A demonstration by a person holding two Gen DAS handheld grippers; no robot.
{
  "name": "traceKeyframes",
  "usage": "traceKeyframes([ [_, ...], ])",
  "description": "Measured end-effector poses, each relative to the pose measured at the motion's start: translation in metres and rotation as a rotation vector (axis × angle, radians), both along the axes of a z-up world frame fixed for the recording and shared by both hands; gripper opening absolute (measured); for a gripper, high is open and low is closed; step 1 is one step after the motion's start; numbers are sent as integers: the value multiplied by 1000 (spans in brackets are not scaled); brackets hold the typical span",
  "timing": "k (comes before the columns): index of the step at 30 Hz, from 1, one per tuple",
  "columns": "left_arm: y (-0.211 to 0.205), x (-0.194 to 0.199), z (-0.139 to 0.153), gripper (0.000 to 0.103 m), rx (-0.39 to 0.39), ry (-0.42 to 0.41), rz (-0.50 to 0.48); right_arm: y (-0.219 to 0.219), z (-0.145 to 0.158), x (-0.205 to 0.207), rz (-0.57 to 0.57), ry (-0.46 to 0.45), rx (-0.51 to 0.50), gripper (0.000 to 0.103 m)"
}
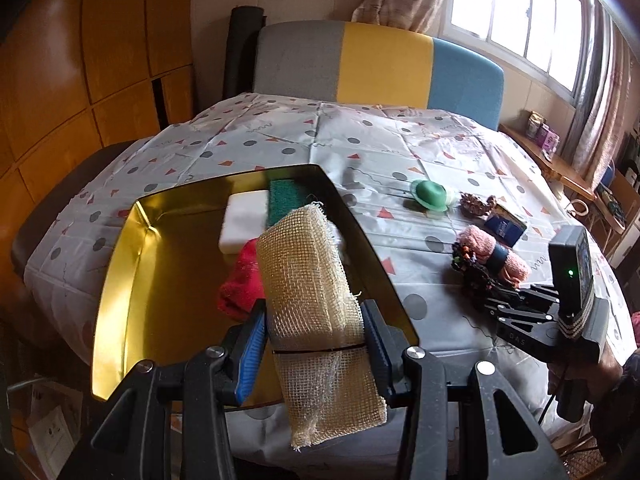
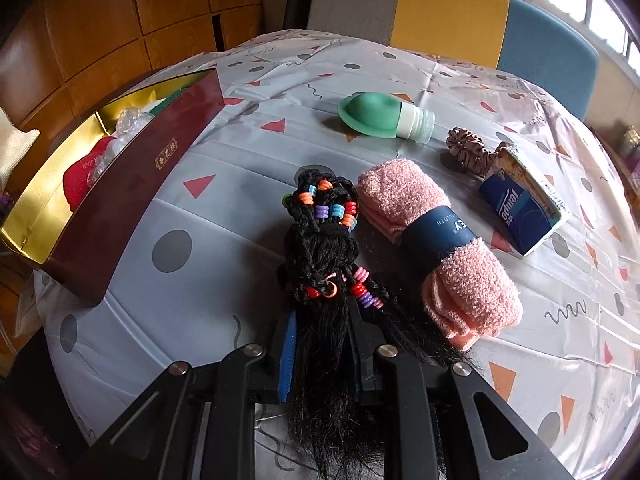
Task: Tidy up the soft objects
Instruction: 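Carry the mesh roll into the tin box and open the left tool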
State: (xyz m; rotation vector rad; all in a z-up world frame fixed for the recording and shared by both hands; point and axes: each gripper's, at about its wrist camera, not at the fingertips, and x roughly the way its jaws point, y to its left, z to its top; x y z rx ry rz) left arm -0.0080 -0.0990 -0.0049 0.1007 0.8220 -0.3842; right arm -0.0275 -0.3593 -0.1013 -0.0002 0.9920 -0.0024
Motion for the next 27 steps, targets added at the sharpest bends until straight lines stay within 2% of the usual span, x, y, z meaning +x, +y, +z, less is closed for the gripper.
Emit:
traceKeyframes([
  [8, 68, 30, -3, 46, -10, 33, 195, 1, 0, 1, 1, 9, -16, 22],
  [12, 85, 37, -10, 46, -11, 65, 248, 3, -1, 2, 7, 10, -31, 22],
  [21, 98, 69, -23, 46, -70, 185, 280, 5, -2, 2, 13, 7, -49, 22],
  [27, 77, 114, -25, 46, 28, 194, 206, 5, -1, 1, 11, 3, -52, 22],
])
